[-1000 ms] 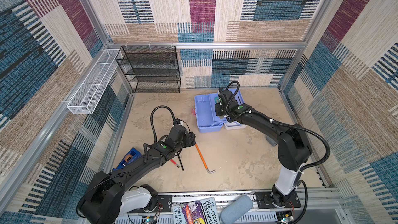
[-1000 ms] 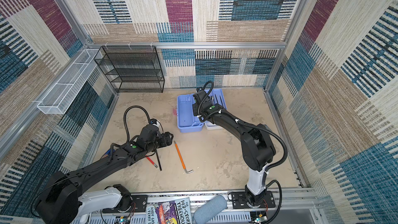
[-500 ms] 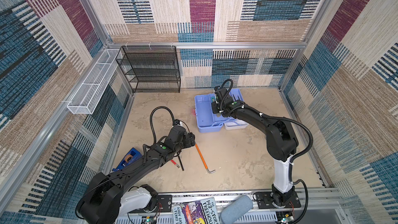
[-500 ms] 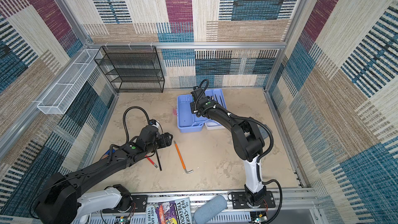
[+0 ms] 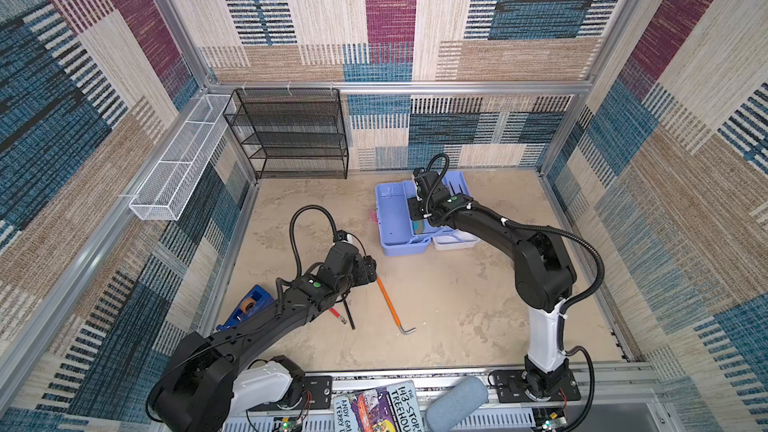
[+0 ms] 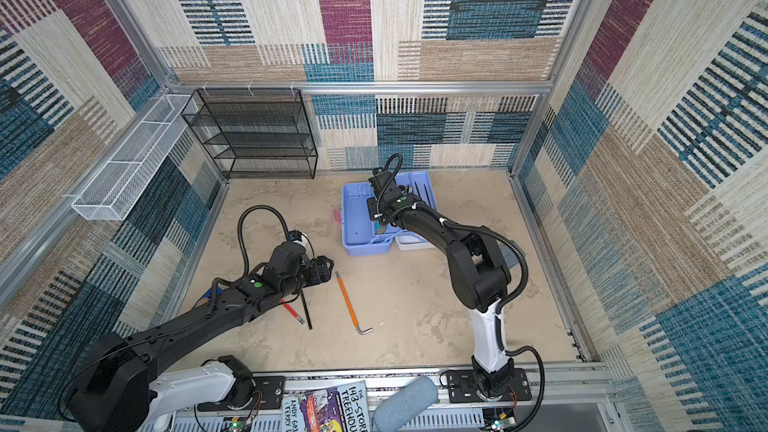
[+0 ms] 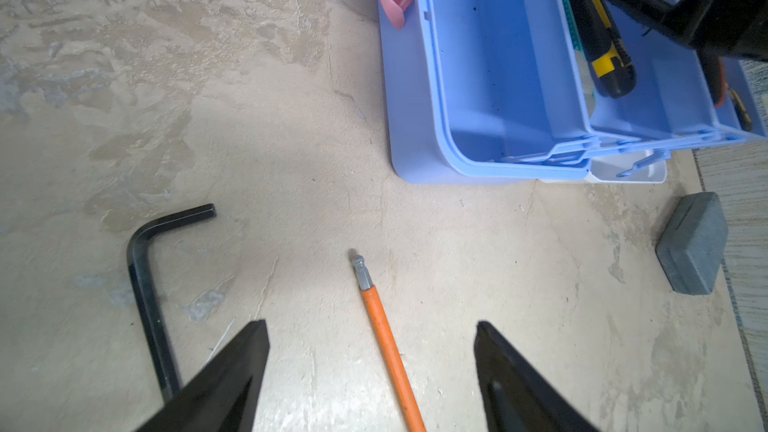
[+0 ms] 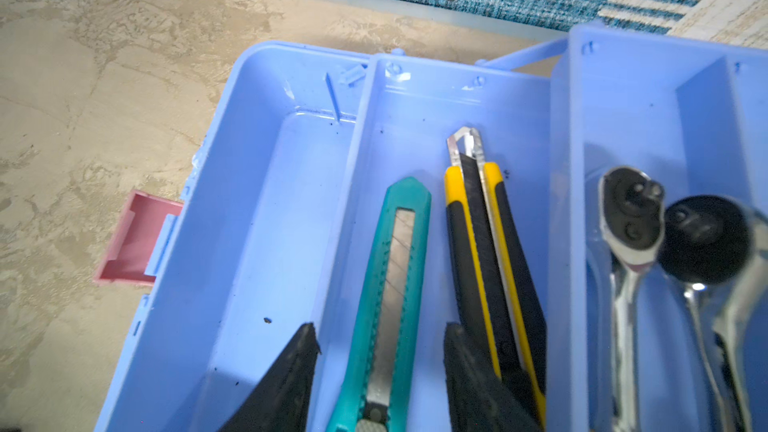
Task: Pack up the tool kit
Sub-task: 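Open the right gripper to release the teal knife beside the yellow knife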
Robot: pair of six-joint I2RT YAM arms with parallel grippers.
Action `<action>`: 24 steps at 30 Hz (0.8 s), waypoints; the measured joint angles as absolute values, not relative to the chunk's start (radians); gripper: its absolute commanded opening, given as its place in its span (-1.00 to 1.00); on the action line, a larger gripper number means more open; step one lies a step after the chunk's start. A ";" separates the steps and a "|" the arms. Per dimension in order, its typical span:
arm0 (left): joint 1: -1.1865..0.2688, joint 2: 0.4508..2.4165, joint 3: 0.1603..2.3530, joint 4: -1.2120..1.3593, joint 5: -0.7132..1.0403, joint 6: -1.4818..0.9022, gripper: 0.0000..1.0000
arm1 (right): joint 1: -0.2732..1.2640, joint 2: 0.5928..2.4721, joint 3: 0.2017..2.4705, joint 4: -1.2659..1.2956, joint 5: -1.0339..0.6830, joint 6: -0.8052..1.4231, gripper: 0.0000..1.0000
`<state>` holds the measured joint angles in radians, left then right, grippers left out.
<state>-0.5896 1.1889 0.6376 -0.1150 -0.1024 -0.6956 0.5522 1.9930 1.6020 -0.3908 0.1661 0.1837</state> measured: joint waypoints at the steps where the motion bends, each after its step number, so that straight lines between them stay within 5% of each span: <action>1: -0.590 1.189 0.638 -0.115 -0.102 -0.696 0.62 | 0.552 1.982 1.588 -0.383 0.162 0.185 0.12; 24: -0.590 1.145 0.638 -0.202 -0.159 -0.714 0.61 | 0.554 1.729 1.278 -0.206 -0.008 0.178 0.24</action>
